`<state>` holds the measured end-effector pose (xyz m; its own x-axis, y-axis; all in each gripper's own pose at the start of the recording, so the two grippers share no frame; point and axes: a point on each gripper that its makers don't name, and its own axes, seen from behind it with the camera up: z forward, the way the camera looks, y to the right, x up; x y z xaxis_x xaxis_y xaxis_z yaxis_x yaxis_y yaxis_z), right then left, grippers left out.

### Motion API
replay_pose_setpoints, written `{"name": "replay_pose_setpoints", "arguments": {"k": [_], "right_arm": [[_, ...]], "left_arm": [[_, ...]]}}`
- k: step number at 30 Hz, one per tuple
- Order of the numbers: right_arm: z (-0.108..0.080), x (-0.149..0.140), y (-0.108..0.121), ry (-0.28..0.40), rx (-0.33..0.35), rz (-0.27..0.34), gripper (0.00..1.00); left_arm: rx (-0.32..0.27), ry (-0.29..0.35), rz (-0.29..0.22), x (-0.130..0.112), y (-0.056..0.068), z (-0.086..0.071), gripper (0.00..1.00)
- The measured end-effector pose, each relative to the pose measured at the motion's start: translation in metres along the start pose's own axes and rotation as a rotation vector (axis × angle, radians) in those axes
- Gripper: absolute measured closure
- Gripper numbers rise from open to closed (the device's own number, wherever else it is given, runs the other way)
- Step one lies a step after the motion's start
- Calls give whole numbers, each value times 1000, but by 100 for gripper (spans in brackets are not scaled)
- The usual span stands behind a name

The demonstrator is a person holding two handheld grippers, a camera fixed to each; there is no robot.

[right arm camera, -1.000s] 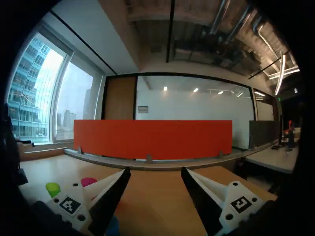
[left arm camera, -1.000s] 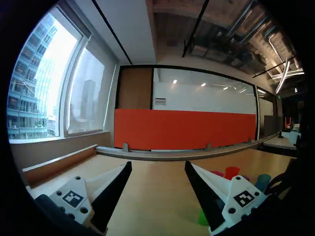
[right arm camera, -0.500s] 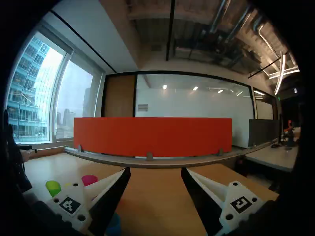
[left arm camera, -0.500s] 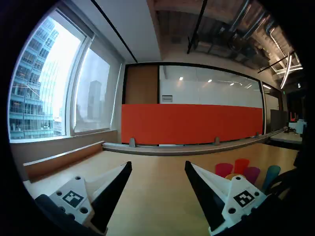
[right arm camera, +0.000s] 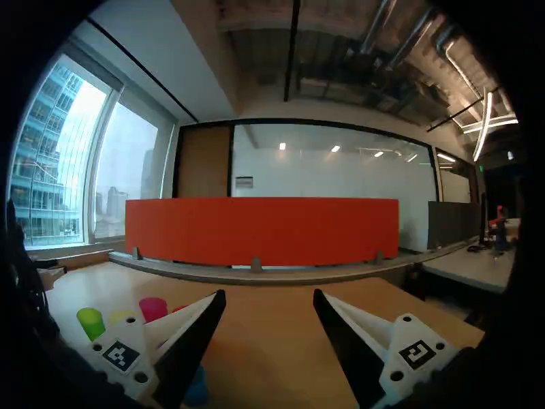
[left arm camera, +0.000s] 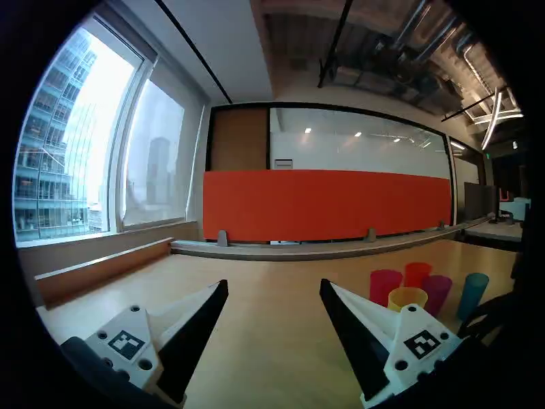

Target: Pour water

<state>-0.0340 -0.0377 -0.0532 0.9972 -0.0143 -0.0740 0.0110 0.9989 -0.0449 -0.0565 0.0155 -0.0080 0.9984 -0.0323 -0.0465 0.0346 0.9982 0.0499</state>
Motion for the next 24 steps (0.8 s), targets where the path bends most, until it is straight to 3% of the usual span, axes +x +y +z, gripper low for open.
{"name": "replay_pose_setpoints", "arguments": {"k": [24], "right_arm": [[1, -4, 6, -9, -14, 7, 1]], "left_arm": [[-39, -30, 3, -22, 7, 10, 0]]}}
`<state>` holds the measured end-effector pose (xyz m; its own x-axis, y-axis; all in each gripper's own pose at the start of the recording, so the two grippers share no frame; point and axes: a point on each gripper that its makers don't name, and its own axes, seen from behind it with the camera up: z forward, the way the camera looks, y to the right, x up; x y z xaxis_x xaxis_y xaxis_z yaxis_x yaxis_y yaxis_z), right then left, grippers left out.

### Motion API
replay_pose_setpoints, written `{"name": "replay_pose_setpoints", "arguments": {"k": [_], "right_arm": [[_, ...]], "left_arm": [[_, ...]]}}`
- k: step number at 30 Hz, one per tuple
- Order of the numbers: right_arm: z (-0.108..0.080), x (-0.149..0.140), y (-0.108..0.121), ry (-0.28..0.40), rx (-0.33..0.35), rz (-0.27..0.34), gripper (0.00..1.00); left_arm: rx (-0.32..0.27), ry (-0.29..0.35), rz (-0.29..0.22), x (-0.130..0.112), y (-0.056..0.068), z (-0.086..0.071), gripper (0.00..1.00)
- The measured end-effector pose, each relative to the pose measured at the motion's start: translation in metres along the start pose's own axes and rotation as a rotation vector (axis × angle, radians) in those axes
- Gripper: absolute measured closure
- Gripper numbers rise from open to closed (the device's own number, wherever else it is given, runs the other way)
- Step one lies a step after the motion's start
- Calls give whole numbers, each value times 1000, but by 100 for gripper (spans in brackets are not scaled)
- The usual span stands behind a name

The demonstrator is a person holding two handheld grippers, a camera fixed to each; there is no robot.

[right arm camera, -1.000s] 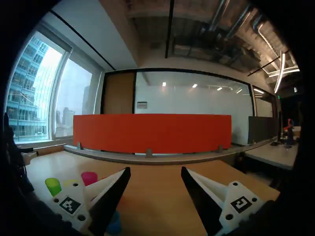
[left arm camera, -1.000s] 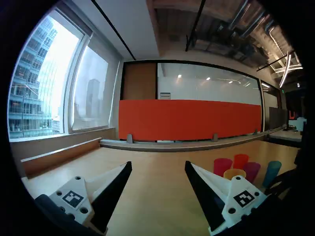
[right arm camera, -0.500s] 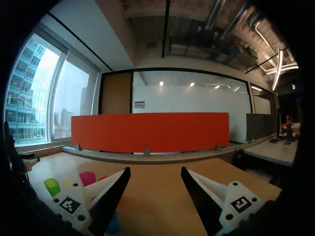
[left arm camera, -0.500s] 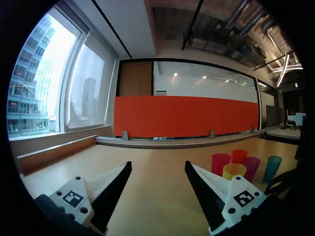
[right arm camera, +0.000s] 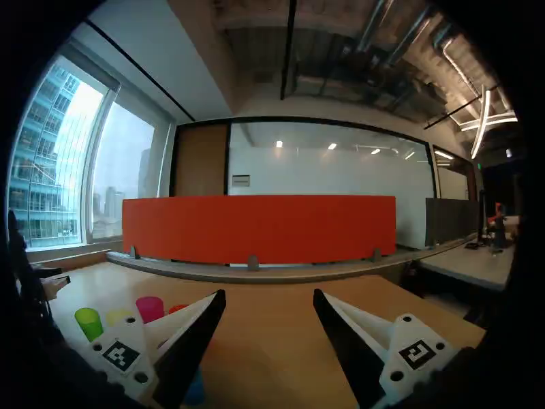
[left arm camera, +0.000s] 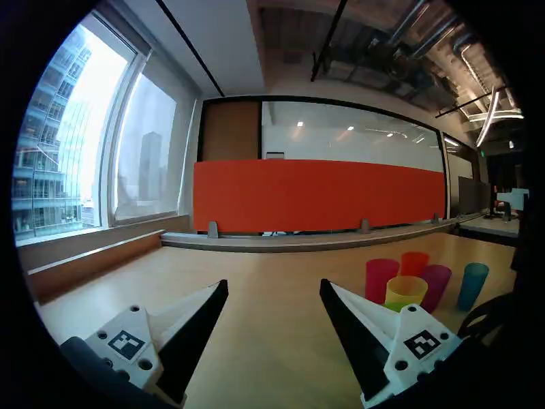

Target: Pour water

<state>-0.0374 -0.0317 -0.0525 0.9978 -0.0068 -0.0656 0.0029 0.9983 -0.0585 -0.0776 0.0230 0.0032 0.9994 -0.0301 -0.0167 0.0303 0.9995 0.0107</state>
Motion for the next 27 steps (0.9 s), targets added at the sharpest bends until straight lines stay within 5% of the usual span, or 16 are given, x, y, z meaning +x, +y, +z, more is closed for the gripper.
{"name": "replay_pose_setpoints", "arguments": {"k": [27], "right_arm": [[-1, 7, -1, 19, 13, -5, 1]], "left_arm": [[-1, -2, 4, -1, 0, -1, 0]]}}
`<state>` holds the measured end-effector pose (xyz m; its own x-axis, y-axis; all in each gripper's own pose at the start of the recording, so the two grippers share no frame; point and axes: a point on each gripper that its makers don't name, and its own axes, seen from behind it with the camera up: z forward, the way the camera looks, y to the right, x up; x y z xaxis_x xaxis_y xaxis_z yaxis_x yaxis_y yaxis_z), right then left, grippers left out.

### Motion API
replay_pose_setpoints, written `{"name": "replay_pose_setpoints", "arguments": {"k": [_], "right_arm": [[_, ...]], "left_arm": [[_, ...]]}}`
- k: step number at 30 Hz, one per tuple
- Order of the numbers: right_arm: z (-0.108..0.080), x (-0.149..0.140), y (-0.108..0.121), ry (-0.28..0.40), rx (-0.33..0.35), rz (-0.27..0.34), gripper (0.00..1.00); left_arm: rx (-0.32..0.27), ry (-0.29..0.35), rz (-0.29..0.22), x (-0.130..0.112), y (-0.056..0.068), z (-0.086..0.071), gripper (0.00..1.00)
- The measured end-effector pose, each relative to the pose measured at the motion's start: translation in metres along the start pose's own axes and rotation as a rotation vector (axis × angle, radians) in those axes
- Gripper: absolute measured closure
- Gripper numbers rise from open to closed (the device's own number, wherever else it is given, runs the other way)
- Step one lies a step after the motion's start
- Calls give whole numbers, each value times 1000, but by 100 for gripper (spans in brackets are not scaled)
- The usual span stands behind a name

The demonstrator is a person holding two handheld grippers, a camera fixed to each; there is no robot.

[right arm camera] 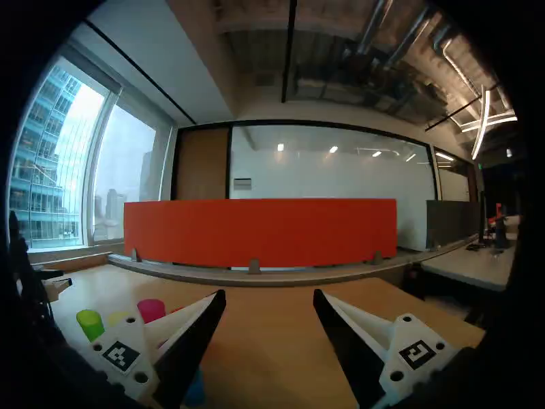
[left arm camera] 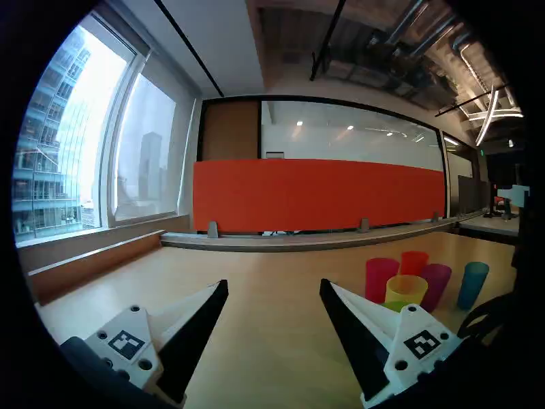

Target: Pour water

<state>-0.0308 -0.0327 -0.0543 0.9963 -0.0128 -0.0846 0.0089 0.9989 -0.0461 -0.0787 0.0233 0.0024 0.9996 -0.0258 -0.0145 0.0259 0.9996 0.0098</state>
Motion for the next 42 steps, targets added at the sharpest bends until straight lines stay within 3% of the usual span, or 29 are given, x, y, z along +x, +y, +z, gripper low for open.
{"name": "replay_pose_setpoints", "arguments": {"k": [14, 26, 42], "right_arm": [[7, -22, 2, 7, -7, -41, 1], [20, -37, 5, 32, -21, -18, 1], [24, -67, 17, 5, -47, 10, 1]], "left_arm": [[0, 0, 1, 1, 0, 1, 0], [0, 0, 0, 1, 0, 0, 0], [0, 0, 1, 1, 0, 1, 0]]}}
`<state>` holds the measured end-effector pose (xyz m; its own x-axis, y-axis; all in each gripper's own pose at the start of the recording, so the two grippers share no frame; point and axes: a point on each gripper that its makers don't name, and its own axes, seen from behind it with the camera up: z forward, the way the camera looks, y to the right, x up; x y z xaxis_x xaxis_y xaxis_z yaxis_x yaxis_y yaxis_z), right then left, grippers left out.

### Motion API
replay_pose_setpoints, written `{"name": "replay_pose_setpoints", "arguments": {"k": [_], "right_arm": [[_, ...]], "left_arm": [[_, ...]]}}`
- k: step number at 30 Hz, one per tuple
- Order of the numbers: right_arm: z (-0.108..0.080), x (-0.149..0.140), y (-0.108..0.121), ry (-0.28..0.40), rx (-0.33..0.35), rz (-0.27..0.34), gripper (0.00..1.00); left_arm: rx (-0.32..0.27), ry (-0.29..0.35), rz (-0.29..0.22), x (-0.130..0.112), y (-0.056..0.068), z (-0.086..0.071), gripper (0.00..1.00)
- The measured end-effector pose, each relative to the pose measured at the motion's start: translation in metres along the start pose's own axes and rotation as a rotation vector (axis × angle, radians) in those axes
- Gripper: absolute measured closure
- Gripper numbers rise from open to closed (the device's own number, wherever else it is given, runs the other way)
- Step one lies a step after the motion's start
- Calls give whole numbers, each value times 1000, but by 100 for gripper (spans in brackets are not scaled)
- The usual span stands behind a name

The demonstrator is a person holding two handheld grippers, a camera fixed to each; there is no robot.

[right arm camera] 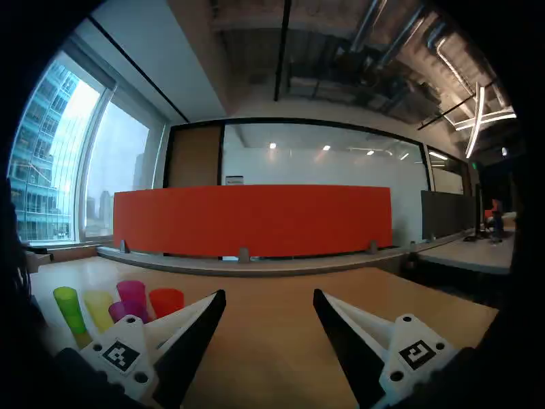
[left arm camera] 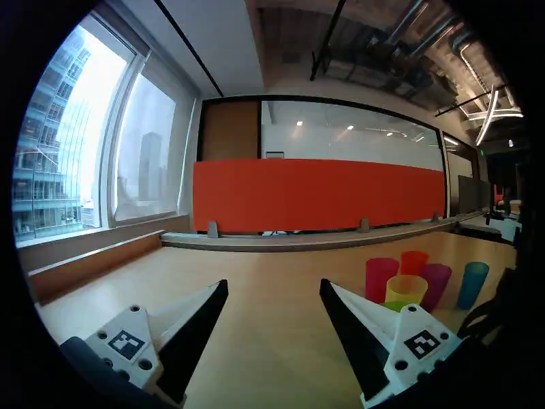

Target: Pour water

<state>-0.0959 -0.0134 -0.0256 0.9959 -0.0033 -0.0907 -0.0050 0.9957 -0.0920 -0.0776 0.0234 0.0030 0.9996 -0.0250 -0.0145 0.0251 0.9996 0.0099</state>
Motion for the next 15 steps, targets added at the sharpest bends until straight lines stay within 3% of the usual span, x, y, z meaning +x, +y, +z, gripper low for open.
{"name": "replay_pose_setpoints", "arguments": {"k": [15], "right_arm": [[4, -16, -3, -43, 11, -15, 1]], "left_arm": [[0, 0, 0, 0, -1, -2, 0]]}}
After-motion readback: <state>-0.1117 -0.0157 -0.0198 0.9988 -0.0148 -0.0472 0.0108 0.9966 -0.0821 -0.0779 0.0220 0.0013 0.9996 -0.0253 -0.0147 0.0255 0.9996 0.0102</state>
